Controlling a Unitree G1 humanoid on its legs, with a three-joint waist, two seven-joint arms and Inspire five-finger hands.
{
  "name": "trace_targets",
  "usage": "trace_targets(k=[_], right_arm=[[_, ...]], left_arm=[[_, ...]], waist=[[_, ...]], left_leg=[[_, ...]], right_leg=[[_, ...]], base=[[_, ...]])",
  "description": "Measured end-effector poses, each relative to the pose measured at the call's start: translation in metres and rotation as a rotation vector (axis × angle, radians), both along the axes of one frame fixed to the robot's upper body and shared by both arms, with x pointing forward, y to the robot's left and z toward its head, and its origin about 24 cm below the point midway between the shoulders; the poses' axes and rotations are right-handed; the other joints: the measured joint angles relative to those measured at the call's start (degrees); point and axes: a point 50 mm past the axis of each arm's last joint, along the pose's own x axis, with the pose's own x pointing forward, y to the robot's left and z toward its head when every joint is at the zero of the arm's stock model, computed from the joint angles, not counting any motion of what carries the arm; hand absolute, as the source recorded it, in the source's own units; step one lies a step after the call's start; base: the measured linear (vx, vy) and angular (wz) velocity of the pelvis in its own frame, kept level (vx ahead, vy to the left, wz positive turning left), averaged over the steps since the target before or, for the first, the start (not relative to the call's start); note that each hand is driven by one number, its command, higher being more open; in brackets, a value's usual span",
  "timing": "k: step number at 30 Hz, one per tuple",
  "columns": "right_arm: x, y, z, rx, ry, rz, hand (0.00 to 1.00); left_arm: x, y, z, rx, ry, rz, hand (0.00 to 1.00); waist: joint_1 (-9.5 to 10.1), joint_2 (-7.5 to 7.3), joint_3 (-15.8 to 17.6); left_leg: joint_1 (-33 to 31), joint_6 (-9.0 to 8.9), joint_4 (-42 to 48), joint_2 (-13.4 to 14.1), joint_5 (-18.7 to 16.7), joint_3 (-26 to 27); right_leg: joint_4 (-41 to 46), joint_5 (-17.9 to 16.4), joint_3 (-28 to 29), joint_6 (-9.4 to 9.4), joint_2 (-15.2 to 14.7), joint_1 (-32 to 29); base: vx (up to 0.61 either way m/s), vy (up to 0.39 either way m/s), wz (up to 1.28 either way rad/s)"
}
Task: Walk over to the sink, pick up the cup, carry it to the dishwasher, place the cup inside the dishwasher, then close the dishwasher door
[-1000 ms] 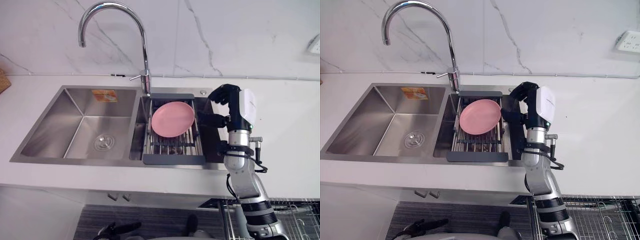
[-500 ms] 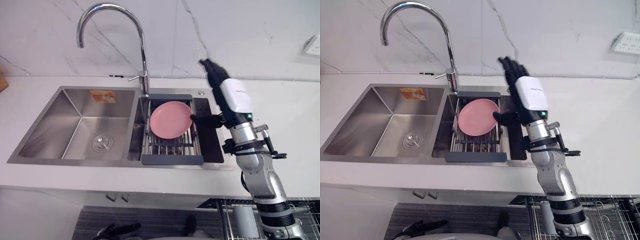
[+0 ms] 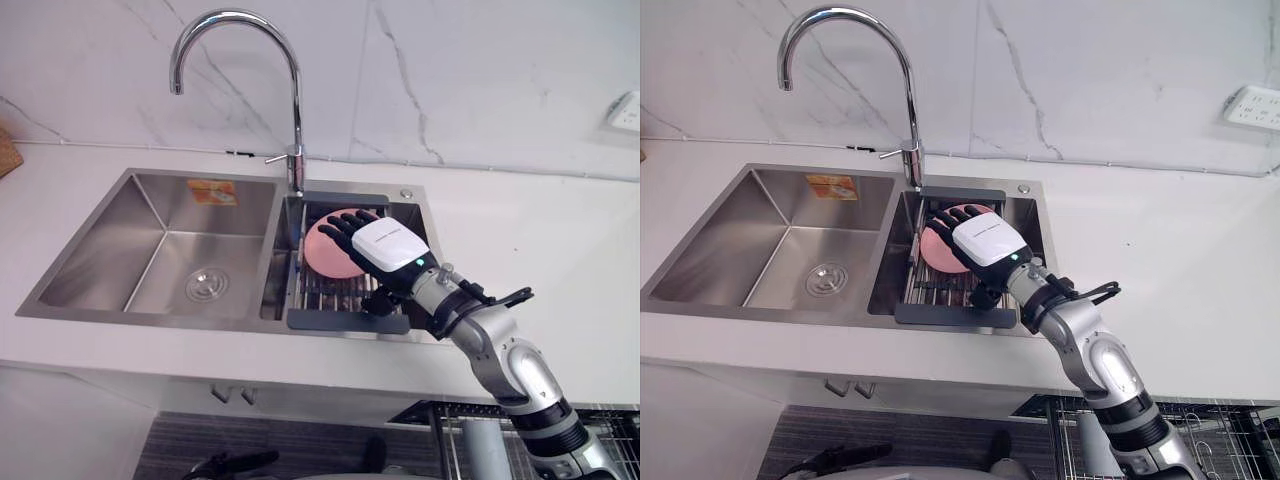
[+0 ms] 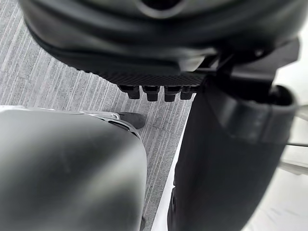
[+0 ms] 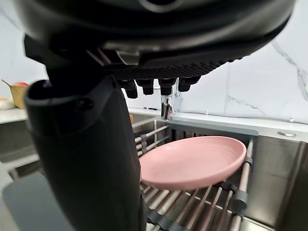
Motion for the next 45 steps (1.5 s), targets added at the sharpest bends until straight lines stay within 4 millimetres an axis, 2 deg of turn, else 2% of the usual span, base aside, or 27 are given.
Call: trace_targets(k=[6,14,27,34,42,43,45], right_arm=[[0.006,-0.006,-0.013,-0.105,0.002,-0.074,1.0],[0.016,-0.017,-0.027,-0.132,0.028,-0.183,1.0],[0.022,-0.006,-0.039,-0.187,0.071,-0.151,1.0],[0.03,0.004,-0.042,-0.279,0.083,-0.115,1.0],[0.03,0.008,-0.046,-0.39,0.063,-0.109,1.0],[0.032,0.009,-0.048,-0.401,0.067,-0.107,0.0],[0.034,0.011,-0.05,-0.433,0.074,-0.11,0.0]], left_arm=[[0.001,0.0,0.0,-0.002,0.002,-0.001,1.0],[0.003,-0.001,0.0,-0.002,0.0,-0.002,1.0],[0.007,-0.002,0.001,-0.005,0.003,-0.003,1.0],[0.01,-0.004,0.001,-0.007,-0.002,-0.002,1.0],[0.012,-0.005,0.001,-0.007,-0.008,-0.004,1.0],[0.012,-0.005,0.001,-0.007,-0.008,-0.003,1.0],[0.013,-0.006,0.001,-0.008,-0.009,-0.004,1.0]], waist=[[0.28,-0.01,0.0],[0.83,-0.03,0.0],[1.59,-0.64,-0.5],[1.66,-1.0,-0.8],[2.6,-1.0,-0.8],[2.63,-1.0,-0.8],[2.71,-1.0,-0.8]], left_leg=[[-0.1,0.01,-0.1,0.0,0.0,-0.2],[-0.1,0.02,0.0,0.0,0.0,-0.2],[-0.1,-0.01,0.0,0.0,0.4,-0.5],[-0.1,0.0,0.0,0.0,0.4,-1.2],[-0.4,-0.03,-0.1,0.1,0.7,-1.7],[-0.4,-0.03,-0.1,0.1,0.7,-1.7],[-0.4,-0.02,-0.1,0.1,0.7,-1.7]], right_leg=[[0.0,0.0,-0.2,0.01,0.0,0.0],[0.0,0.0,-0.2,0.01,0.0,0.0],[0.0,0.0,-0.5,-0.01,-0.1,0.1],[0.0,0.0,-1.1,-0.01,-0.1,0.6],[0.0,0.0,-1.6,-0.03,0.0,0.6],[0.0,0.0,-1.6,-0.03,0.0,0.6],[0.0,0.0,-1.6,-0.03,0.0,0.6]], base=[[0.0,0.0,0.01],[0.0,0.0,0.0],[0.0,0.0,0.0],[0.0,0.0,0.03],[0.0,0.0,0.02],[0.0,0.0,0.0],[0.0,0.0,0.0]])
